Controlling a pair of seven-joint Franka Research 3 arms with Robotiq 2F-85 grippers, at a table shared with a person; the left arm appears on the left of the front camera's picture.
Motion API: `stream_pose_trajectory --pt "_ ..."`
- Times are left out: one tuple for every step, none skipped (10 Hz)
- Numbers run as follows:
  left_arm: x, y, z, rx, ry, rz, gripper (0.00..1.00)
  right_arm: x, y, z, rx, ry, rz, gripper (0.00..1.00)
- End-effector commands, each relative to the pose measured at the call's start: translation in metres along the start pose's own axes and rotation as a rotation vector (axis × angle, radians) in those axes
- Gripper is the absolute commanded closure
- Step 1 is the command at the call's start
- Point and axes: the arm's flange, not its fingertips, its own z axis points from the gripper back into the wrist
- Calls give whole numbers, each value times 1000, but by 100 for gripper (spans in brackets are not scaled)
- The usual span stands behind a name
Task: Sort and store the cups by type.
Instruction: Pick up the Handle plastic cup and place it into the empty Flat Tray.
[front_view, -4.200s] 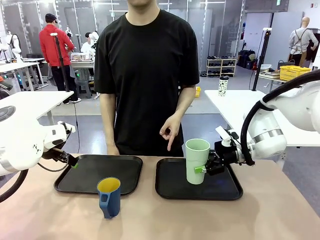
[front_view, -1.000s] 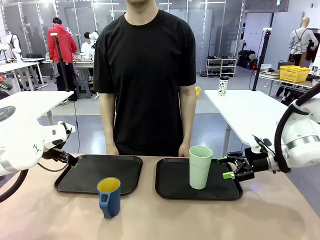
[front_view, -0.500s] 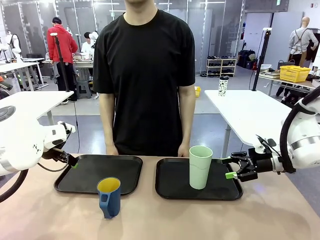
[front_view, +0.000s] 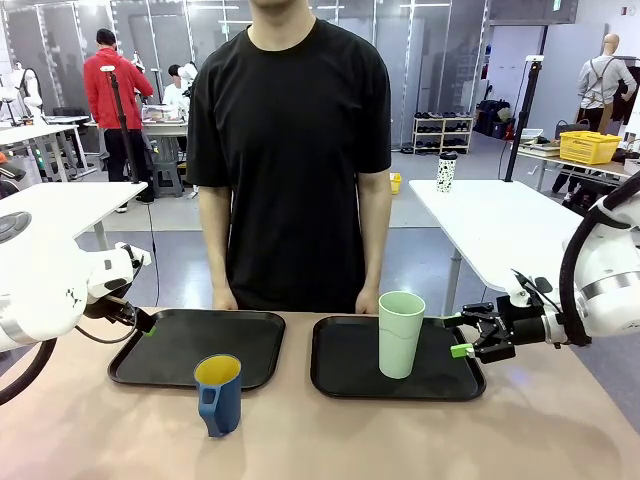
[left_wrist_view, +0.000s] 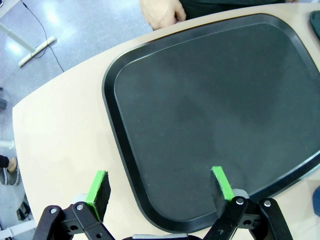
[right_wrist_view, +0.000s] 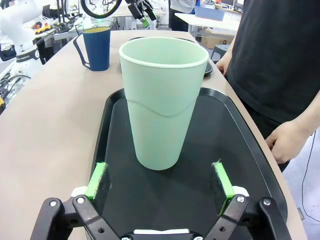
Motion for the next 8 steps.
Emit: stream_pose_trajectory --pt "1 -1 1 2 -1 -8 0 0 -1 -1 9 -1 4 0" --pt "1 -1 1 2 -1 -8 0 0 -1 -1 9 -1 4 0" --pt "1 -1 1 2 -1 -8 0 0 0 0 0 0 0 0" --pt "1 -1 1 2 -1 -8 0 27 20 14 -64 235 25 0" --pt "1 -1 1 2 -1 -8 0 50 34 29 -95 315 45 0" --pt "1 -1 1 2 -1 -8 0 69 45 41 -86 421 51 0" --pt "1 -1 1 2 -1 -8 0 86 53 51 -94 538 49 0" --pt "1 -1 1 2 -1 -8 0 104 64 59 -105 657 57 0"
